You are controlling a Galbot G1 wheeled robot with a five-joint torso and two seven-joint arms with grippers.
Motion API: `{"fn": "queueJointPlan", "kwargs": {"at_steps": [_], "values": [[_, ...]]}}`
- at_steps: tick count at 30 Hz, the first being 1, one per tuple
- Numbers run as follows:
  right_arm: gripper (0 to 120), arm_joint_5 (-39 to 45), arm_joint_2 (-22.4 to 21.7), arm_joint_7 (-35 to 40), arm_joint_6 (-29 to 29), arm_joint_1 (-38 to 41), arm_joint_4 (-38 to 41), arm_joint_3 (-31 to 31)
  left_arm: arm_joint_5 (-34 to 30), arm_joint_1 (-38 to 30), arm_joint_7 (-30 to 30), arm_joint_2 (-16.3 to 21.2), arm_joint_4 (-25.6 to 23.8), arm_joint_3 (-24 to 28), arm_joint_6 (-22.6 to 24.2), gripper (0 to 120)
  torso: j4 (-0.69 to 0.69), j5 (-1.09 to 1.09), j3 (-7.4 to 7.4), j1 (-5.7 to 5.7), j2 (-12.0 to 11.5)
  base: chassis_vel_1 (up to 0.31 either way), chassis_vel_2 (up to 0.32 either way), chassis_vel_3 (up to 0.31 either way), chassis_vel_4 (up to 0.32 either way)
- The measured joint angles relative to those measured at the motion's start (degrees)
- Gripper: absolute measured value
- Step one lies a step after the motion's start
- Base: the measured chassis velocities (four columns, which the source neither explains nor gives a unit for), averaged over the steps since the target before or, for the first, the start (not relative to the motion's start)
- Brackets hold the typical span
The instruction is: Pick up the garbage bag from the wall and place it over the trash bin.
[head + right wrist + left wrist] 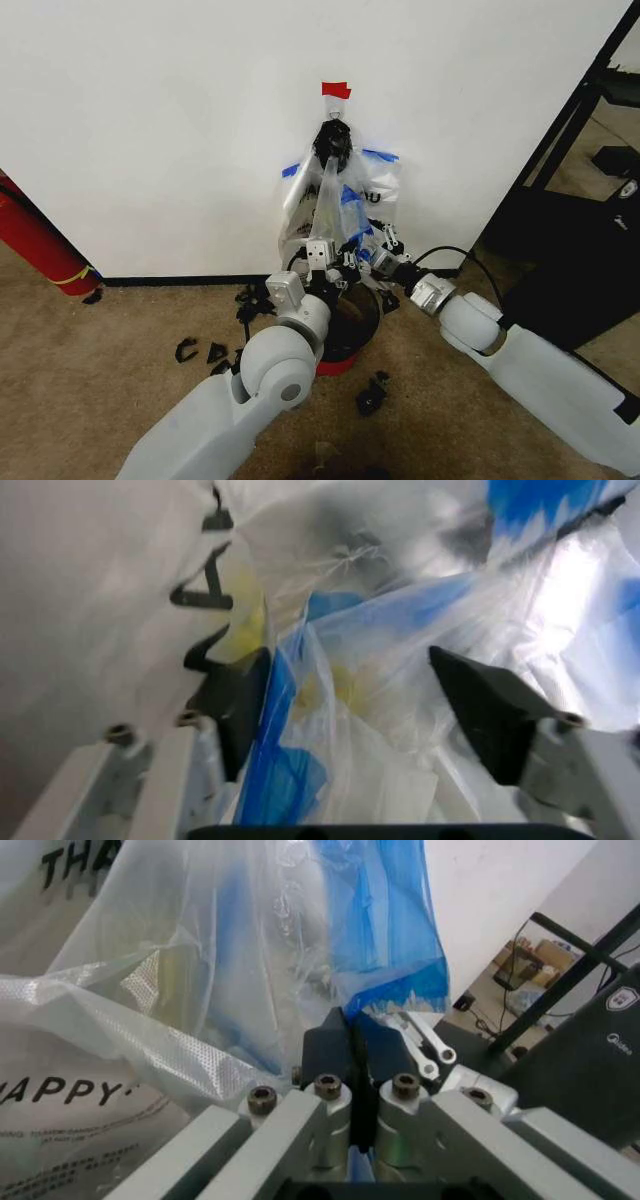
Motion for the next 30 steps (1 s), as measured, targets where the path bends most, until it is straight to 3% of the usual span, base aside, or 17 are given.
{"fn": "queueJointPlan", "kwargs": {"at_steps": [16,22,28,30], "values": [[0,0.65,1.97,2.23,-1.18,-2.92,0.0,1.99,-0.29,0.19,-0.19,0.74,-0.24,0.06,0.05,0,0.0,0.0,0.0,0.0,0.0,0.0,0.0,0.0,0.0],[0,4.73,3.59,4.21,-0.35,-5.44,0.57,4.43,-0.39,0.7,-0.24,0.49,0.19,-1.05,-0.07,0,0.01,0.0,0.0,0.0,0.0,0.0,0.0,0.0,0.0],[0,19.85,6.31,6.87,1.02,-10.47,4.85,8.65,-1.57,2.16,-0.5,0.47,-0.03,-4.28,-0.35,0,0.01,0.0,0.0,0.0,0.0,0.0,0.0,0.0,0.0],[0,28.91,8.13,8.5,0.74,-13.09,8.02,10.47,-2.14,2.78,-0.79,0.1,-0.79,-5.45,-0.49,0,0.01,-0.01,0.0,0.0,0.0,0.0,0.0,0.0,0.0]]}}
